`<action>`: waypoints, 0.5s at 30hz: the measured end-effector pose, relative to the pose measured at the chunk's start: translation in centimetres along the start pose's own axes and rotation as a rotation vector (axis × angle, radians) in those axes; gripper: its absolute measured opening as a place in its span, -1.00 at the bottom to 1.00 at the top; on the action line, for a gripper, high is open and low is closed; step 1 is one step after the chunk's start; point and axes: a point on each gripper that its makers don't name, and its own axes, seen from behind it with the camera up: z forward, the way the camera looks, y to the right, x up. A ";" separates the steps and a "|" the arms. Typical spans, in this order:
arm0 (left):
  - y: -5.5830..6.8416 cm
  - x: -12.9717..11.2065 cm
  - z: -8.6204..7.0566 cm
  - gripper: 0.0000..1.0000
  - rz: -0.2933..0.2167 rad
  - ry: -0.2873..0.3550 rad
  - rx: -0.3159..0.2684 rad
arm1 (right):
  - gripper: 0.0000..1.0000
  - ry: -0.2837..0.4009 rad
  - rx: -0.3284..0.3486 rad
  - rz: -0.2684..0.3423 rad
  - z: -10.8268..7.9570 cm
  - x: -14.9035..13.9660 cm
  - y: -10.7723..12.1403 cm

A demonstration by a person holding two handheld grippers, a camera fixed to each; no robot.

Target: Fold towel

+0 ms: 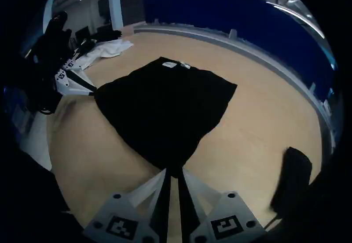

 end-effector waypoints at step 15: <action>0.3 2.9 -3.9 -0.81 -0.105 0.017 0.004 | -0.79 0.062 -0.002 0.012 -4.9 4.2 -0.2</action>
